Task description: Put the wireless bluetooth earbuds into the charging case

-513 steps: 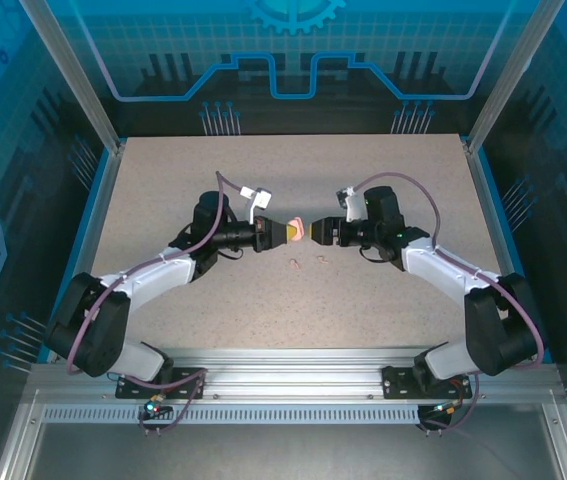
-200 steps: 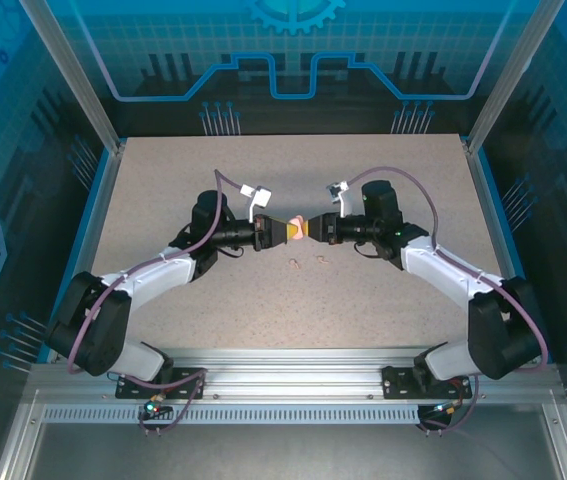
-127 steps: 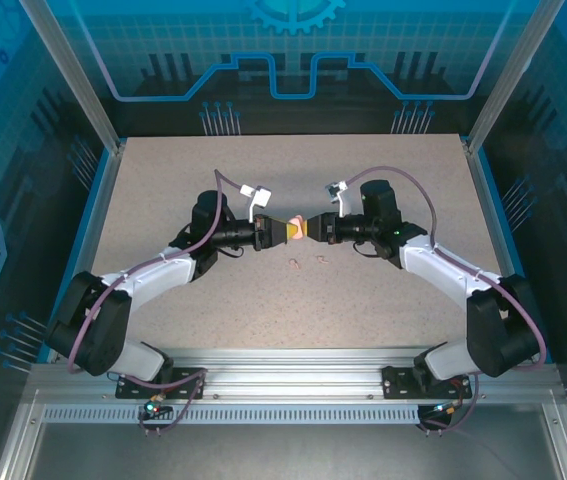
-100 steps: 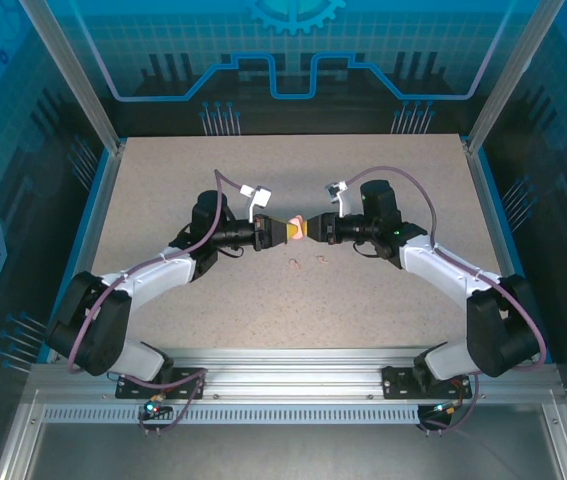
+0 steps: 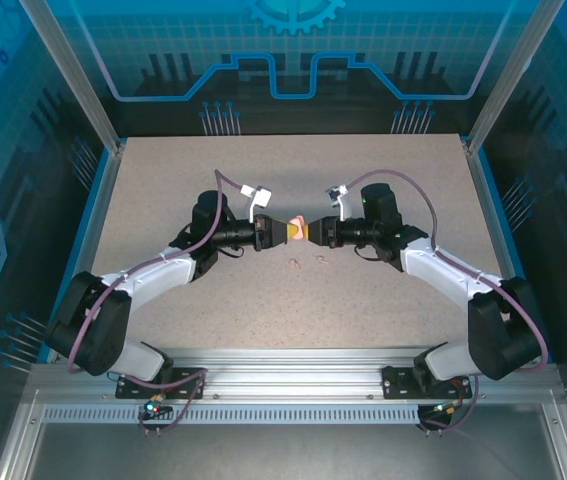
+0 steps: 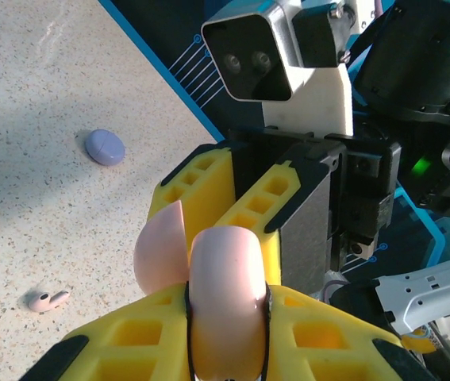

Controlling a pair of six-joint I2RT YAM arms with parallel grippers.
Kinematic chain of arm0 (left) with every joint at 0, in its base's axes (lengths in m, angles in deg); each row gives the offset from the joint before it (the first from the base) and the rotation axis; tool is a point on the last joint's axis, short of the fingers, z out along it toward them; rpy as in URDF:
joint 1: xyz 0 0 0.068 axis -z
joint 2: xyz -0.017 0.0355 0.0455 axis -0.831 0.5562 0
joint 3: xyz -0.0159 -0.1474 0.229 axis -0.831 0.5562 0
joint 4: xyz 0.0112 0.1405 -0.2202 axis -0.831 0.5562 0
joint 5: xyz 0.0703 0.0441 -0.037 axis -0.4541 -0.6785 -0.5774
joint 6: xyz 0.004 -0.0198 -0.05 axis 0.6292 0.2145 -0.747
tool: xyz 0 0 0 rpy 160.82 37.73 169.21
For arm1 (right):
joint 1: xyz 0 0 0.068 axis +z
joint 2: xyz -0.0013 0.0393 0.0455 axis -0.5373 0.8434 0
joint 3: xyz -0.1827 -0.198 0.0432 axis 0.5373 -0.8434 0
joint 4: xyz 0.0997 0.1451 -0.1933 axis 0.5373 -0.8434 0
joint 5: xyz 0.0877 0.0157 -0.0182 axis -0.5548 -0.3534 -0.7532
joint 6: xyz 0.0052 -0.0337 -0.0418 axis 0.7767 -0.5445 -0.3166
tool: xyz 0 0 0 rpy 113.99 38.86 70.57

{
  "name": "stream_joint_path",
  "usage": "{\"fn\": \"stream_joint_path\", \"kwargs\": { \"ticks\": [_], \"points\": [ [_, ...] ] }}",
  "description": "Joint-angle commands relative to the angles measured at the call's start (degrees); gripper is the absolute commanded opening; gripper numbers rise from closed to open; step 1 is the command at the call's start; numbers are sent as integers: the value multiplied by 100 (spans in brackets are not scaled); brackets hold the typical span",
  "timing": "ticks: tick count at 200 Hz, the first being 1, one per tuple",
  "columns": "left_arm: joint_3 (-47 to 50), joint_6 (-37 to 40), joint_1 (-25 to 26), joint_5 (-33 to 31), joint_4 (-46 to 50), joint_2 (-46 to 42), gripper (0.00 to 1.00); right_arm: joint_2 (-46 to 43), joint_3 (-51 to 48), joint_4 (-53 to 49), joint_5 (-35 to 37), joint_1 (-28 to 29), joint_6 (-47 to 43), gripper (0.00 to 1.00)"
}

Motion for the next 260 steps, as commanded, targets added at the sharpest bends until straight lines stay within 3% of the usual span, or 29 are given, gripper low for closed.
{"fn": "stream_joint_path", "kwargs": {
  "ticks": [1,155,206,223,233,249,260],
  "points": [
    [-107,67,25,99,-98,21,0,-185,-143,-120,-12,47,-129,32],
    [-55,-63,52,201,-260,63,0,351,521,45,2,117,75,28],
    [-55,-81,59,174,-286,65,0,327,484,-12,-73,119,-7,1],
    [-61,-70,60,129,-243,69,0,310,539,-129,-47,126,-65,0],
    [-61,-47,60,87,-192,65,11,275,571,-232,22,126,-105,0],
    [-68,15,52,-58,-70,41,48,232,672,-476,138,126,-221,0],
    [-89,84,47,-148,31,11,67,212,794,-777,320,125,-359,0]
  ]
}}
